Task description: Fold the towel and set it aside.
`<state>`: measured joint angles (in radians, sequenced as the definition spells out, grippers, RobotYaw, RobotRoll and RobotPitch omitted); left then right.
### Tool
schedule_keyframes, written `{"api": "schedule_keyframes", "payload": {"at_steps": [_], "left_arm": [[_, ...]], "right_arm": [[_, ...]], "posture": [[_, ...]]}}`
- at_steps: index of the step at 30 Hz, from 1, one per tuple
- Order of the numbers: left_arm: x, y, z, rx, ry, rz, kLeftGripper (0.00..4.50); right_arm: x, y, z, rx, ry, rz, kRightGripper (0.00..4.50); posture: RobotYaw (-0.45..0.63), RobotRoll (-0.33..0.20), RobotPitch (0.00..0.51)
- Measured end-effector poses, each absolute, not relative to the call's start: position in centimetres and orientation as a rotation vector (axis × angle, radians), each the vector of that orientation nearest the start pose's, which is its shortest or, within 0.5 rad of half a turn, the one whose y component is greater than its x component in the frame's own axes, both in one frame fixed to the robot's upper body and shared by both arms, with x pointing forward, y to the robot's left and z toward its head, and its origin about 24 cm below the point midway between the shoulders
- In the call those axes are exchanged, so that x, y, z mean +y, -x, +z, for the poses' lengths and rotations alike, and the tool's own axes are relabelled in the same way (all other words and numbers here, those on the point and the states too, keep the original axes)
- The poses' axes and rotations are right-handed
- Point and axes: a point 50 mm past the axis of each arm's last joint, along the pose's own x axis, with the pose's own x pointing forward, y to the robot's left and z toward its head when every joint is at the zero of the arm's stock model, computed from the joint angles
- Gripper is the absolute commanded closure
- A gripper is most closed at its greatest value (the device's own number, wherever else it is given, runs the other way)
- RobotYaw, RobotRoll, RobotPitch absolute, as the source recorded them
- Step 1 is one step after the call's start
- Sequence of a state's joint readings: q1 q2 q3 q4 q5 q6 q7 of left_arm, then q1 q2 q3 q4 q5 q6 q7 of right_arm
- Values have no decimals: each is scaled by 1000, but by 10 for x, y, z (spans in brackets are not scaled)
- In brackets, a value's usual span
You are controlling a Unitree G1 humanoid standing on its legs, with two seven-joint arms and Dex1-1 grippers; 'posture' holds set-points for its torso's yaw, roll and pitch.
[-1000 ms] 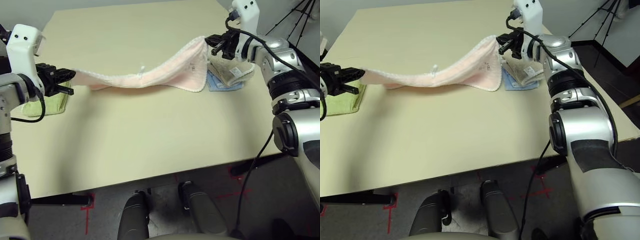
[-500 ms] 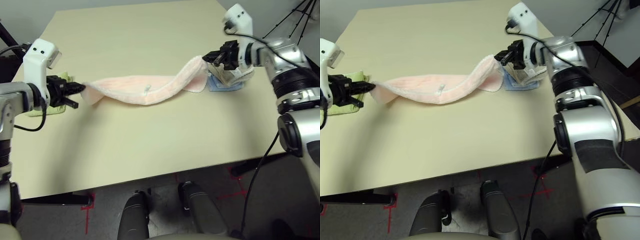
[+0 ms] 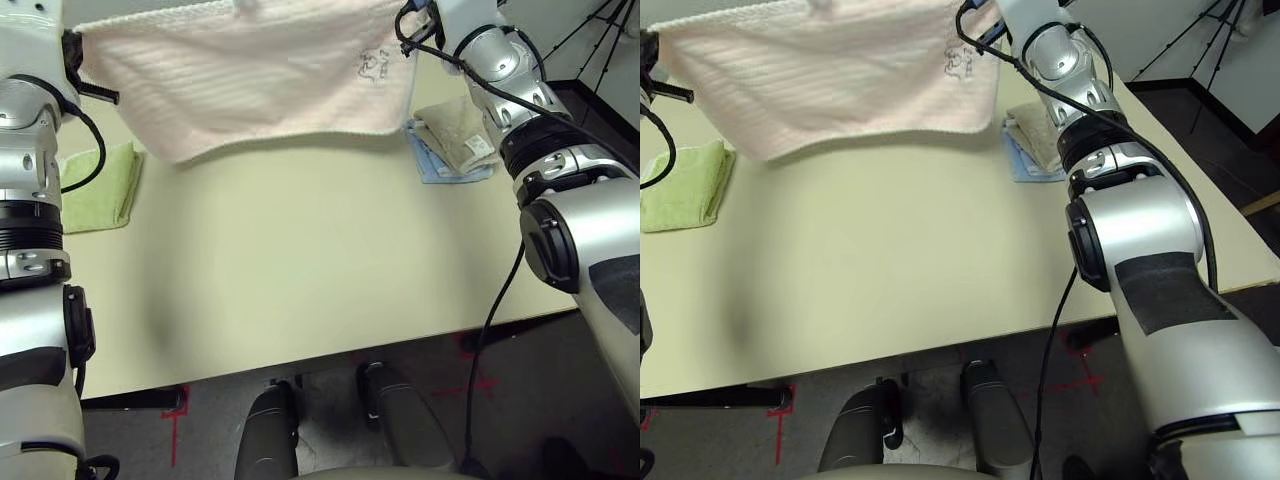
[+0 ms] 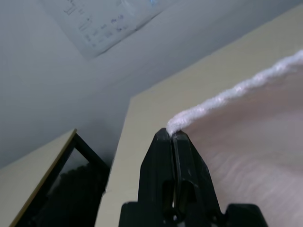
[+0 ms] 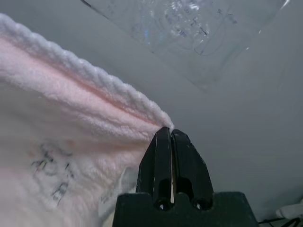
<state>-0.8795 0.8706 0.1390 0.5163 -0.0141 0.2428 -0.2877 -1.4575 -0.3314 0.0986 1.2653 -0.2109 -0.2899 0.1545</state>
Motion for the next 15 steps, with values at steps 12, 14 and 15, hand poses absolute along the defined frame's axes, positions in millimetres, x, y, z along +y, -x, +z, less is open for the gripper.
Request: {"api": "schedule_keyframes", "payload": {"at_steps": [12,14,15], "left_arm": [[309,-266,214,303,-536,-202,4484],[304,-257,213,352,-532,-270,4484],[302,-253,212,371,-528,-302,4484]], "right_arm": [[-178,-411,216,-120,625,609,4500],[-180,-405,215,-91,619,695,4500],[-182,-403,214,-74,613,728,4500]], "posture": [[-32,0,167],[-33,0,166],[-33,0,166]]}}
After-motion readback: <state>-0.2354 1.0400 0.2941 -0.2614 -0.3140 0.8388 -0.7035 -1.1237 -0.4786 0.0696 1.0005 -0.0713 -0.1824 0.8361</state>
